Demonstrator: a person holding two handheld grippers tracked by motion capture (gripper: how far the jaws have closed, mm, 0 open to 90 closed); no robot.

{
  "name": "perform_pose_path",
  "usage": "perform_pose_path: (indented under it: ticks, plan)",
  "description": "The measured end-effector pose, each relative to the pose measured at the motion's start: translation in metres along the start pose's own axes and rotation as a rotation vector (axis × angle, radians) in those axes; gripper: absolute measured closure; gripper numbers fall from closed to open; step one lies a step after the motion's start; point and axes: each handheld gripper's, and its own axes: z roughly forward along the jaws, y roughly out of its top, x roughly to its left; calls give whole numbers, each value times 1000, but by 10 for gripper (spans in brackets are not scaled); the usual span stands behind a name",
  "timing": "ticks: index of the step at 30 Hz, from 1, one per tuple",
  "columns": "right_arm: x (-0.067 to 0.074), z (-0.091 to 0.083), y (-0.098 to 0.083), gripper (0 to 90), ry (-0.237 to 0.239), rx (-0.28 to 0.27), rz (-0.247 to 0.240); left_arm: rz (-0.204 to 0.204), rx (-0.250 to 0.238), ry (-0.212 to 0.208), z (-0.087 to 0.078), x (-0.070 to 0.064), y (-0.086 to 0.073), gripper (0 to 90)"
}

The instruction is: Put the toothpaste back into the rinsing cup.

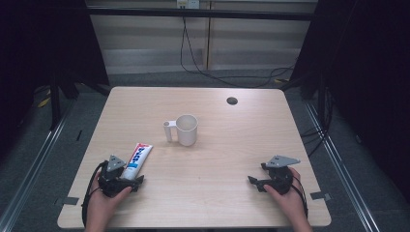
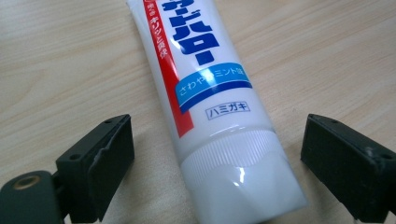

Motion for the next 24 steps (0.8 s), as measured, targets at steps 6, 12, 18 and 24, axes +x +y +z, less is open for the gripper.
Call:
perform_pose_path:
  ticks: [6,12,18,24]
  plan:
    - [0,0,0,240,0,0,0,-29,136,-5,-3,3,16,168]
    - [0,0,0,240,1,0,0,-118,247,-57,-4,10,30,206]
    - [0,0,0,241,0,0,-1,-94,323,-34,-2,13,50,221]
    - [0,0,0,240,0,0,-1,-125,387,-36,11,14,76,239]
